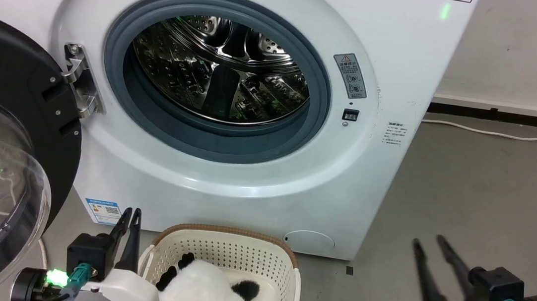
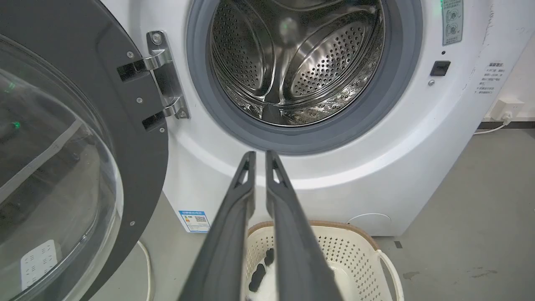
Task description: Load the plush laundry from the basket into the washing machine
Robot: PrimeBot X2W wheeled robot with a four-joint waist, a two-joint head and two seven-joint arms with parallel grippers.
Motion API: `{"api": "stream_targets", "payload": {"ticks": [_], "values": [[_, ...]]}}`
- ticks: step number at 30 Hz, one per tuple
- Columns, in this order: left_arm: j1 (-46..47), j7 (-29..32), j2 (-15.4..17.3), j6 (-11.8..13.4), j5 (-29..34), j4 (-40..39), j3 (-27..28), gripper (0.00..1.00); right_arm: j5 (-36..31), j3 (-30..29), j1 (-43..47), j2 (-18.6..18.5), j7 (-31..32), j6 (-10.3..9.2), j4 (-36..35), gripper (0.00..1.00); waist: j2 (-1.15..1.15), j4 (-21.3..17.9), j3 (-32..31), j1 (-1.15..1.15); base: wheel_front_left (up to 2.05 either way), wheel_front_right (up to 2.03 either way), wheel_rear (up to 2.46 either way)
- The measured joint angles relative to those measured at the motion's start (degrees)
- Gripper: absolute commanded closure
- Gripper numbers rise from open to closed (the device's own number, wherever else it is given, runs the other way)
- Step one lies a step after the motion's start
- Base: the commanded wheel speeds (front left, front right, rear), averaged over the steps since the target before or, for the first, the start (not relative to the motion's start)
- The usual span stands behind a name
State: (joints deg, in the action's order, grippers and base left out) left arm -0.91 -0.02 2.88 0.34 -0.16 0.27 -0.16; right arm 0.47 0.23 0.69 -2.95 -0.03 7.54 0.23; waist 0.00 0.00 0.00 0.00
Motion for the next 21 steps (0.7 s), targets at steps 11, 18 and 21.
{"api": "stream_targets", "payload": {"ticks": [11,18,21], "values": [[0.0,-0.6,0.0,0.1,0.0,0.0,-0.7,0.00,0.6,0.1,0.0,0.0,-0.6,0.00,0.0,0.00,0.00,-0.1,-0.3,0.00,0.00,0.00,0.00],[-0.1,-1.3,0.0,0.6,0.0,0.0,-1.3,0.00,0.7,-0.2,0.0,0.0,-1.2,0.00,0.0,0.00,0.00,-0.3,-0.1,0.00,0.00,0.00,0.00],[-0.1,-1.6,0.0,0.6,0.0,0.2,-1.6,0.00,1.0,-0.2,0.0,0.0,-1.7,0.00,0.0,0.00,0.00,-0.4,0.3,0.00,0.00,0.00,0.00]]}}
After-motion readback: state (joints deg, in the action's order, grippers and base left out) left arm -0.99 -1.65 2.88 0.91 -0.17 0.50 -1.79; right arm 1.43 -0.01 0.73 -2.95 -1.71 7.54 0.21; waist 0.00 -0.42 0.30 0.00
